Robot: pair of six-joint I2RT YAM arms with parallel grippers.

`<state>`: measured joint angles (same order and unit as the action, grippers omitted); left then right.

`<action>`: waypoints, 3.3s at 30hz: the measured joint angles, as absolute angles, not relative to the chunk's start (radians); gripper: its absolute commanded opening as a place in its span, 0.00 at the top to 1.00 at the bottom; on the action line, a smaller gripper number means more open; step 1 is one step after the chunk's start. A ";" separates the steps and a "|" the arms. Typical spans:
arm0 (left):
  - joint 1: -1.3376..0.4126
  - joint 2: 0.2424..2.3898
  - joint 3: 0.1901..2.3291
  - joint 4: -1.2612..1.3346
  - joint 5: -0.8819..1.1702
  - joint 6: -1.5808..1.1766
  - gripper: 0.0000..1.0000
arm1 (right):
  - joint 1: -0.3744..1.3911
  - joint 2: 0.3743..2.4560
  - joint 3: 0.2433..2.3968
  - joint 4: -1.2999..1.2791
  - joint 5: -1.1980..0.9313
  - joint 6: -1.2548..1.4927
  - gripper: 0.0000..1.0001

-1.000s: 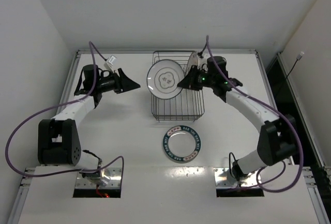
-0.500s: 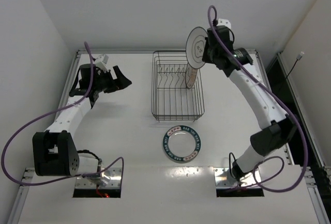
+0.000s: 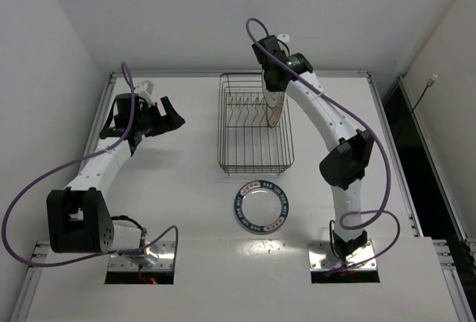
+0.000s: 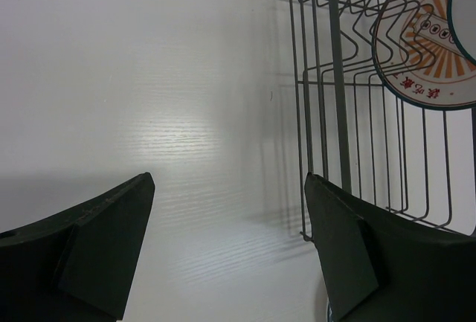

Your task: Load the plates into the dish rack

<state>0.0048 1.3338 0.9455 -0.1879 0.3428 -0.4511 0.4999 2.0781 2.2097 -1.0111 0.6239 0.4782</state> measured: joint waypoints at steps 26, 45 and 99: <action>0.005 1.344 0.954 -0.195 0.339 -0.449 0.20 | 0.511 2.293 2.219 -1.027 0.566 0.494 0.95; 0.025 1.213 0.931 -0.243 0.391 -0.494 0.12 | 0.515 1.590 1.884 -0.954 0.220 0.430 0.33; -0.822 1.497 0.164 0.827 0.335 -1.454 0.34 | 0.510 1.026 1.328 -0.843 0.083 0.355 0.33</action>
